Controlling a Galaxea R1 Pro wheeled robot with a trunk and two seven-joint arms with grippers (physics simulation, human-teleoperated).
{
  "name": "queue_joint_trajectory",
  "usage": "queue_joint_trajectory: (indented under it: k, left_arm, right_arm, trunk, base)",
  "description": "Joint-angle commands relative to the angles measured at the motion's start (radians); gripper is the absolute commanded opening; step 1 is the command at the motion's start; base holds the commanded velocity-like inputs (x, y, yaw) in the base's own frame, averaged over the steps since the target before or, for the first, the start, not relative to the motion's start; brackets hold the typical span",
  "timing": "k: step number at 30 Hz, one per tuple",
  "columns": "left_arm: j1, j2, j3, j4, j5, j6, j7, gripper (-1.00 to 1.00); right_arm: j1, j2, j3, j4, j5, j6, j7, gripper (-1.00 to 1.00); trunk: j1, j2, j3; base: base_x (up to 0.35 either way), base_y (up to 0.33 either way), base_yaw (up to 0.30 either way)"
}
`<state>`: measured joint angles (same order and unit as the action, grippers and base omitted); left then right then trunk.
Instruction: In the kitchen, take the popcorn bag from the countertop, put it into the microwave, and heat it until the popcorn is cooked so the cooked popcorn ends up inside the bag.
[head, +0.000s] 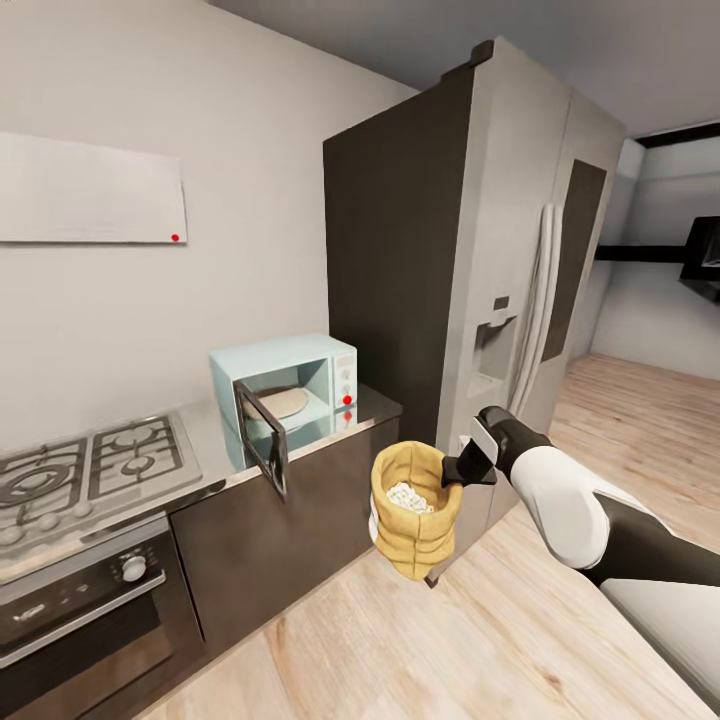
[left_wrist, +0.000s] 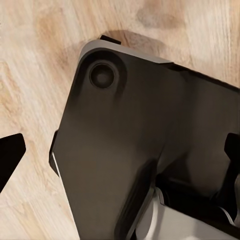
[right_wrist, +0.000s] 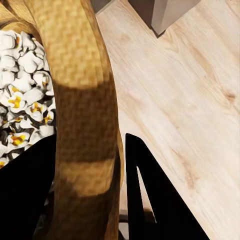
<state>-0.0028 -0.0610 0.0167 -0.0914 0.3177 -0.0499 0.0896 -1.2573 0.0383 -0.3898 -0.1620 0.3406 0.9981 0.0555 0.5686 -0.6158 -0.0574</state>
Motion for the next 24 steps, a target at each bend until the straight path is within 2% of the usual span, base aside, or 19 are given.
queue_joint_trajectory:
  k: [1, 10, 17, 24]
  left_arm:
    - [0.0, 0.0, 0.001, -0.001, 0.004, -0.002, 0.002, 1.0]
    - [0.0, -0.001, -0.001, 0.0, 0.006, -0.002, 0.002, 1.0]
    - [0.0, -0.001, -0.001, -0.001, 0.008, -0.003, 0.002, 1.0]
    - [0.0, 0.0, -0.001, -0.001, 0.008, -0.004, 0.001, 1.0]
  right_arm:
    - [-0.001, 0.0, -0.006, -0.002, 0.009, 0.005, 0.007, -1.0]
    - [0.0, 0.0, -0.006, -0.002, 0.01, 0.007, 0.007, -1.0]
    - [0.0, -0.006, -0.002, -0.004, 0.018, 0.011, 0.002, -1.0]
    - [-0.001, -0.008, -0.003, -0.004, 0.022, 0.006, -0.001, -1.0]
  trunk:
    - [-0.004, 0.006, 0.001]
    - [-0.038, 0.069, 0.03]
    - [-0.038, 0.069, 0.03]
    - [-0.038, 0.069, 0.03]
  base:
    - [0.0, 0.0, 0.0]
    - [0.0, 0.0, 0.0]
    - [0.007, 0.0, 0.0]
    - [0.281, 0.0, 0.03]
